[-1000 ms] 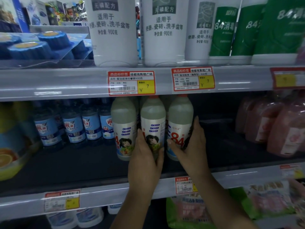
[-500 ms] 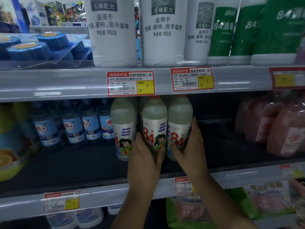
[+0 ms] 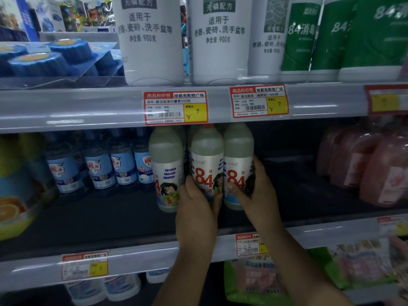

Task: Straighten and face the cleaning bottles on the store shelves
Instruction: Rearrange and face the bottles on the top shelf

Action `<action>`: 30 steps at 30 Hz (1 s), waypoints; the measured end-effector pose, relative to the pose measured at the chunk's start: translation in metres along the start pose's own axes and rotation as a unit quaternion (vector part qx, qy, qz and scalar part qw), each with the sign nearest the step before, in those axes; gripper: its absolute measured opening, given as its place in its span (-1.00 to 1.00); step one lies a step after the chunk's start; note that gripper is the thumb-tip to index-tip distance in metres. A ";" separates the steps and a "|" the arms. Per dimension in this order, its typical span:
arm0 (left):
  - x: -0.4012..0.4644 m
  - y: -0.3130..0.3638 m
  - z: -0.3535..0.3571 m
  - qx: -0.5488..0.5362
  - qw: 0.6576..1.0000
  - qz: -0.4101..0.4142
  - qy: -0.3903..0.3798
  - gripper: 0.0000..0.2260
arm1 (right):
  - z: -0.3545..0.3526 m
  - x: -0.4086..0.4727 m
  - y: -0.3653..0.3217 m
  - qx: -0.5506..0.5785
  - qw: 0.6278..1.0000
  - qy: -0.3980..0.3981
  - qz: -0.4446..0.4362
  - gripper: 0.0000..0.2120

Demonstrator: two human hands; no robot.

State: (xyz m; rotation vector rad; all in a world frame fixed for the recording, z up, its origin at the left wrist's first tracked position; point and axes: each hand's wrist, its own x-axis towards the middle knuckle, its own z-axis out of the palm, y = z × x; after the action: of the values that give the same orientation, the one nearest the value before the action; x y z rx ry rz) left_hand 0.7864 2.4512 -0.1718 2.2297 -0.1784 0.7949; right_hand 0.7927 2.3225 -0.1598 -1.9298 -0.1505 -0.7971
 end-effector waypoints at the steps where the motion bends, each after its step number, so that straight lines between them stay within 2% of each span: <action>1: 0.000 0.000 0.000 0.003 1.000 0.004 -0.003 -0.34 | 0.000 0.000 0.000 0.002 1.000 0.003 0.003 -0.32; 6: -0.002 -0.003 0.000 -0.012 0.999 0.021 -0.032 -0.26 | 0.000 0.001 0.004 0.014 0.999 -0.010 0.050 -0.40; 13: -0.002 0.001 0.002 0.022 1.000 -0.016 -0.004 -0.25 | -0.002 0.005 0.005 0.025 0.993 -0.076 0.086 -0.40; 16: -0.003 0.001 0.002 0.029 0.999 -0.012 0.007 -0.22 | -0.002 0.009 0.010 0.031 0.989 -0.098 0.103 -0.34; 21: -0.004 -0.003 -0.001 0.000 1.000 0.020 -0.018 -0.18 | -0.001 0.009 0.013 0.009 0.990 -0.096 0.102 -0.20; 30: -0.002 0.004 0.012 0.088 0.996 0.004 0.028 -0.18 | -0.001 0.003 0.010 -0.009 0.990 -0.091 0.110 -0.37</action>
State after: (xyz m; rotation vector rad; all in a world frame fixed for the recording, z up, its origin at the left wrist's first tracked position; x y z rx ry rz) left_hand 0.7896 2.4400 -0.1771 2.3694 -0.0921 0.9068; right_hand 0.7993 2.3157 -0.1654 -1.9946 -0.0396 -0.4772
